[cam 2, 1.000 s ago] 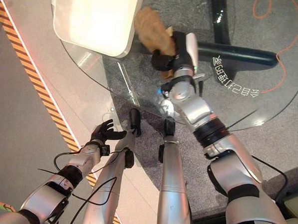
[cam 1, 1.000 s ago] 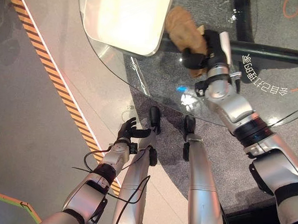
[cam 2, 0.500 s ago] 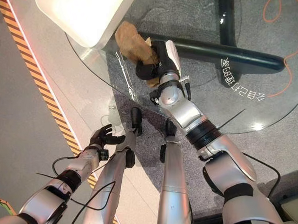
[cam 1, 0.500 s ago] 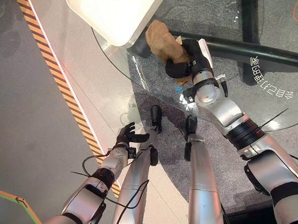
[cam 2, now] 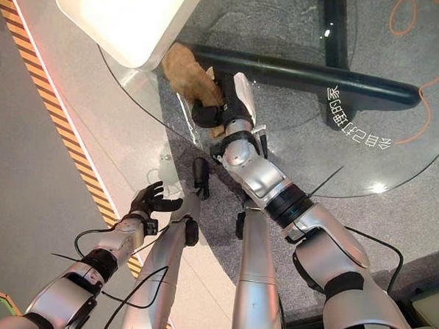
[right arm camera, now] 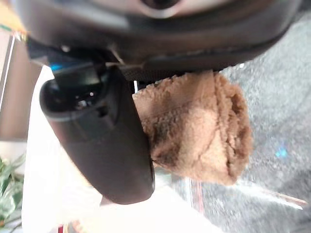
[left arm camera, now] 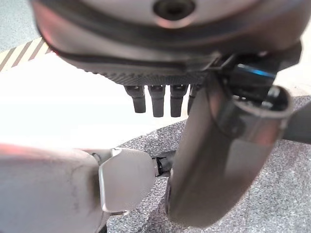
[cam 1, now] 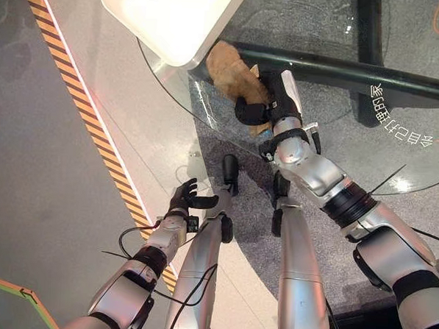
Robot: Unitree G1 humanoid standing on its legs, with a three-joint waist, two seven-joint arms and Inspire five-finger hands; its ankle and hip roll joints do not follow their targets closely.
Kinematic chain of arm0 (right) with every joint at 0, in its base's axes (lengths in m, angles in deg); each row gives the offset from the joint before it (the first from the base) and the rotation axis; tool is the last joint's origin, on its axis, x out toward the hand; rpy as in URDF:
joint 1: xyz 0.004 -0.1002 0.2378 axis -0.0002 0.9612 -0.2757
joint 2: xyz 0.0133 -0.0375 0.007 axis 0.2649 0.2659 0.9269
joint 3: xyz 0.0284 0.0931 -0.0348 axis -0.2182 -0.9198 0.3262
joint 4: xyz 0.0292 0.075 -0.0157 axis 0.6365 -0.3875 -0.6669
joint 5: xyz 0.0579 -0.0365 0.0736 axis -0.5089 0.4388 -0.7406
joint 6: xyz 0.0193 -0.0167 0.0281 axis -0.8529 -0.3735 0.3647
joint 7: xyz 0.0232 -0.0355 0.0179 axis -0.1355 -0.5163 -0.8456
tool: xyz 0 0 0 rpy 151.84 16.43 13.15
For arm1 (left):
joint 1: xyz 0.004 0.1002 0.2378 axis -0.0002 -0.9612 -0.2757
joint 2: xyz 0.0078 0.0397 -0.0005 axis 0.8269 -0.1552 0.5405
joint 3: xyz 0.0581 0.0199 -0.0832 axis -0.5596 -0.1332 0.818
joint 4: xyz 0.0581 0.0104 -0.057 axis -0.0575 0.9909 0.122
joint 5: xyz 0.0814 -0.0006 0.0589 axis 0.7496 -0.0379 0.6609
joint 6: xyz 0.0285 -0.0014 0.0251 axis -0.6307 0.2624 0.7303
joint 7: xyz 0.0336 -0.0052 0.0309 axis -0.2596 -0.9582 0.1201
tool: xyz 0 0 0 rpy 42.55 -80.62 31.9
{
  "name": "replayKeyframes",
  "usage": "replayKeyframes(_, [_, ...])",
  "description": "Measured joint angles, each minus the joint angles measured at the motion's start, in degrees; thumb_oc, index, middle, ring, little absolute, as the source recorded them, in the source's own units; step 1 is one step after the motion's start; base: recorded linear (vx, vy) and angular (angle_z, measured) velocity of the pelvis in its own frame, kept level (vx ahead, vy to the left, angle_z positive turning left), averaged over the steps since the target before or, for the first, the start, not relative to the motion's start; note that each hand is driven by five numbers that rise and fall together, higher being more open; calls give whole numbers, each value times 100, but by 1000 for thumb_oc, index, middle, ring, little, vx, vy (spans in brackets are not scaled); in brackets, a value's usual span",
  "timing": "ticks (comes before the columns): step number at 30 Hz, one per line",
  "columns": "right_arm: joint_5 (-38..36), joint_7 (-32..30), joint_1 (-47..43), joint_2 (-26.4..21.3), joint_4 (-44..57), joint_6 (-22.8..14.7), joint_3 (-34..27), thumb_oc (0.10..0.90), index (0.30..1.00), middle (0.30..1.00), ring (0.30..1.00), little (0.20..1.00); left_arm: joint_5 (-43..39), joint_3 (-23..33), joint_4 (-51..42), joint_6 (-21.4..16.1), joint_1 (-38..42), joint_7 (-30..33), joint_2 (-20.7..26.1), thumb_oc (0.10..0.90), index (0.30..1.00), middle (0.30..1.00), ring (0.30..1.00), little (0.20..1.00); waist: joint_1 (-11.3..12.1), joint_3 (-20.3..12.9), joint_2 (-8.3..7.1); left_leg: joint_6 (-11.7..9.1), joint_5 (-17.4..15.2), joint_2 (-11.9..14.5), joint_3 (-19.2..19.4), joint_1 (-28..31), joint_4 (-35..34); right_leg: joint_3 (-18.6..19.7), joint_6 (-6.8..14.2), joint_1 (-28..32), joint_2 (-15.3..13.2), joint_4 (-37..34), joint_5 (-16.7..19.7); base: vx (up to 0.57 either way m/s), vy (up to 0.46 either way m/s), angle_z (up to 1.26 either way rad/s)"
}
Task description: Wipe the table with a cloth and put it in the basket.
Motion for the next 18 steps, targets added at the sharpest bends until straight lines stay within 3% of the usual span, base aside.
replayKeyframes(8, [14, -655, -465, -299, -791, 102, -520, 100, 300, 300, 300, 200, 1, 14, 132, 14, 53, -6, 13, 800, 900, 900, 900, 900, -14, -2, -6, 1, 0, -30, 1, -25, 68, 5, 31, 0, -32, 30, -2, 3, -36, 1])
replayKeyframes(13, [-174, -710, -633, -506, -1241, 86, -961, 100, 300, 300, 300, 200, 1, 28, 338, 59, 197, -12, 45, 800, 900, 900, 900, 900, -28, 0, -10, 10, -6, -18, 2, -84, 228, 4, 61, -4, -32, 92, -22, 2, -46, -1])
replayKeyframes(18, [-400, -715, -798, -551, -1555, 1, -1008, 100, 300, 300, 300, 200, 2, 38, 383, 83, 425, -17, 101, 800, 900, 900, 900, 900, -32, 27, -73, 11, -6, -17, 0, -109, 301, 5, 94, -25, -38, 96, -46, 2, -39, 0])
